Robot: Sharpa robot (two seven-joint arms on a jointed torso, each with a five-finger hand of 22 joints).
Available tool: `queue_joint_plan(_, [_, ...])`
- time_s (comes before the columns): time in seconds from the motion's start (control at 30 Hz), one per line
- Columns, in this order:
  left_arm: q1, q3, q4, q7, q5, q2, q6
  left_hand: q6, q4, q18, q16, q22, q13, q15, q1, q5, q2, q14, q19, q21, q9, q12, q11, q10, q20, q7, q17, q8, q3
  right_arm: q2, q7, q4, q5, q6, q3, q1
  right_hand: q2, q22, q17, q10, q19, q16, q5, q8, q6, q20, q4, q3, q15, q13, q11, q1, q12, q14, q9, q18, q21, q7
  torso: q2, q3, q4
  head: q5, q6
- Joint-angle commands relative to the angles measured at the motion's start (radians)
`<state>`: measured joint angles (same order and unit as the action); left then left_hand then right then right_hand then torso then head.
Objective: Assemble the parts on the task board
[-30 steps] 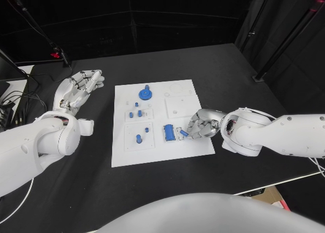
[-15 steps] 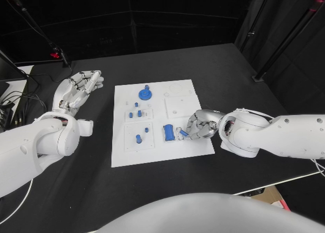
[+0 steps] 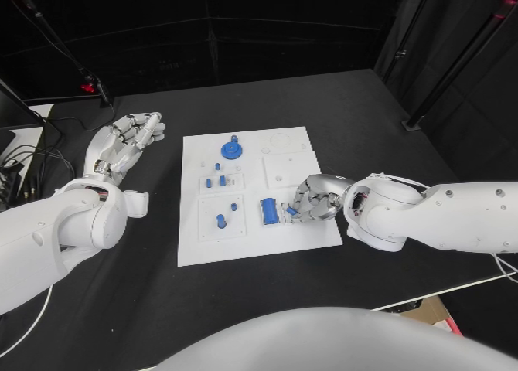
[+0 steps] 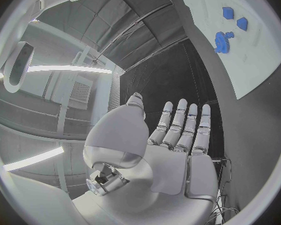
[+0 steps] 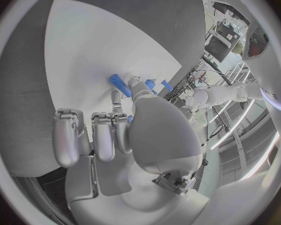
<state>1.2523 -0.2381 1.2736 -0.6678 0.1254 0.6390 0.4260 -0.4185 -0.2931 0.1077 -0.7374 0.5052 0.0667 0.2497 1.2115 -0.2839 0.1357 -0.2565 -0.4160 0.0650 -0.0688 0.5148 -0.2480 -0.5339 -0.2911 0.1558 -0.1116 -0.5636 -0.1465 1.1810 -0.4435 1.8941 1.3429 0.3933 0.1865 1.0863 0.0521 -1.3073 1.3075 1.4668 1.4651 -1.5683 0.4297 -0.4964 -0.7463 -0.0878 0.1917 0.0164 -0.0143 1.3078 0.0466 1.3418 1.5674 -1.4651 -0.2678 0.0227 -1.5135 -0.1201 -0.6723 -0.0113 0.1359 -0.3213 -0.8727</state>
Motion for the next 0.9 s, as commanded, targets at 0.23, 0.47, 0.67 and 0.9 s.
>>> queue_joint_plan(0.23, [0.001, 0.001, 0.002, -0.007, -0.001, 0.001, -0.009, 0.007, 0.002, -0.01, -0.004, -0.001, -0.002, -0.003, 0.004, -0.004, 0.01, -0.003, 0.006, 0.006, 0.001, 0.006, -0.001, 0.008, 0.0, 0.132, 0.001, -0.004, -0.007, -0.007, -0.071, -0.002, 0.02, -0.038, 0.0, 0.0, -0.036, -0.244, 0.263, 0.104, 0.079, -0.002, -0.012, -0.04, 0.021, -0.01, -0.024, -0.027, 0.004, 0.263, 0.006, 0.043, 0.003, -0.106, -0.003, -0.009, -0.005, 0.001, 0.0, 0.0002, -0.0006, -0.001, 0.0])
queue_joint_plan(0.47, [0.001, 0.001, 0.001, -0.006, -0.001, 0.0, -0.009, 0.007, 0.002, -0.01, -0.005, -0.002, -0.002, -0.003, 0.006, -0.005, 0.011, -0.003, 0.006, 0.006, 0.001, 0.007, -0.001, 0.008, 0.0, 0.132, 0.003, -0.005, -0.007, -0.012, -0.079, -0.005, 0.02, -0.035, 0.0, 0.0, -0.068, -0.245, 0.263, 0.104, 0.08, -0.002, -0.022, -0.056, 0.012, -0.01, -0.027, -0.052, 0.005, 0.263, 0.005, 0.057, 0.003, -0.106, 0.002, -0.009, -0.007, 0.0, 0.0, 0.0, 0.0001, -0.002, 0.0])
queue_joint_plan(0.67, [0.0, 0.001, 0.001, -0.005, -0.001, 0.0, -0.009, 0.007, 0.002, -0.01, -0.005, -0.002, -0.002, -0.003, 0.006, -0.005, 0.011, -0.003, 0.006, 0.006, 0.001, 0.007, -0.001, 0.008, 0.0, 0.132, 0.003, -0.005, -0.007, -0.013, -0.07, -0.006, 0.022, -0.021, 0.0, 0.0, -0.086, -0.247, 0.263, 0.104, 0.082, -0.002, -0.049, -0.033, -0.06, -0.011, -0.036, -0.102, 0.005, 0.263, 0.005, 0.077, 0.003, -0.106, 0.035, -0.01, -0.011, 0.003, 0.0, -0.0002, -0.0006, -0.002, 0.0])
queue_joint_plan(0.9, [0.0, 0.001, 0.002, -0.005, -0.001, 0.0, -0.009, 0.007, 0.002, -0.01, -0.005, -0.002, -0.002, -0.003, 0.006, -0.005, 0.011, -0.003, 0.006, 0.006, 0.001, 0.007, -0.001, 0.008, 0.0, 0.132, 0.003, -0.005, -0.007, -0.009, -0.043, -0.004, 0.02, 0.022, 0.0, 0.0, -0.074, -0.249, 0.263, 0.104, 0.085, -0.002, -0.125, 0.02, -0.144, -0.009, -0.055, -0.186, 0.003, 0.263, -0.002, 0.089, 0.003, -0.106, 0.072, -0.012, -0.017, 0.009, 0.0, 0.0002, 0.0003, 0.0, 0.0])
